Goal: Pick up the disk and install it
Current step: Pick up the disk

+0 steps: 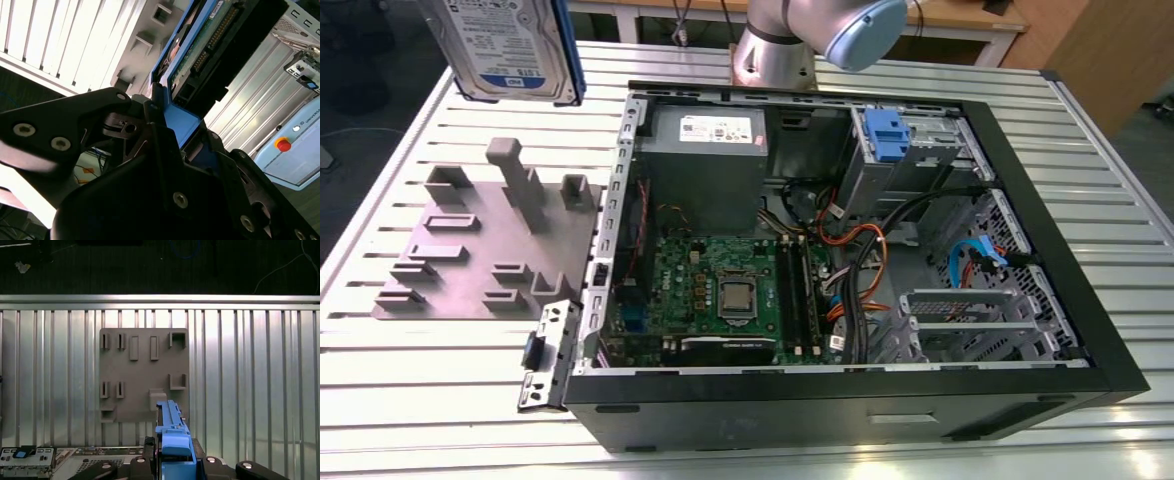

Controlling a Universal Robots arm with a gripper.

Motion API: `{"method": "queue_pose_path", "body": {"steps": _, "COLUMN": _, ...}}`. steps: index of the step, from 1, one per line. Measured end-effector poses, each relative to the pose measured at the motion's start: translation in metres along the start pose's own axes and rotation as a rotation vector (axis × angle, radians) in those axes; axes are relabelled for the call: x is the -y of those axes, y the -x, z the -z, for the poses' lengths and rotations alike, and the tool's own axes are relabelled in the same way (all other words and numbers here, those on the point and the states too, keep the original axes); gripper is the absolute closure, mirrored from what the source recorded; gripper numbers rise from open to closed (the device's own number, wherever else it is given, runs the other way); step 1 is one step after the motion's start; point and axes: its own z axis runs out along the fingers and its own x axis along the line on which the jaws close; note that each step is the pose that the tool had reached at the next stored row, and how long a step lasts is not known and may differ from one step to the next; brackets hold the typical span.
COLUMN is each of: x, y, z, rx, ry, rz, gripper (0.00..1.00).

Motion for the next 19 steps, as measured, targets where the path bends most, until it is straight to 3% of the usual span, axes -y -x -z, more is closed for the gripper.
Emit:
{"method": "queue_pose_path", "body": {"steps": 6, "x": 0.0030, "y": -0.0137, "z": 0.0005, "rx": 0.0000, "ry": -0.0001, "rz": 0.000, "gripper": 0.63}}
{"method": "queue_pose_path", "body": {"steps": 19, "x": 0.0067, "y": -0.0142, "z": 0.0006, "rx": 0.0004, "ry": 0.0000, "rz": 0.000, "gripper": 0.63}}
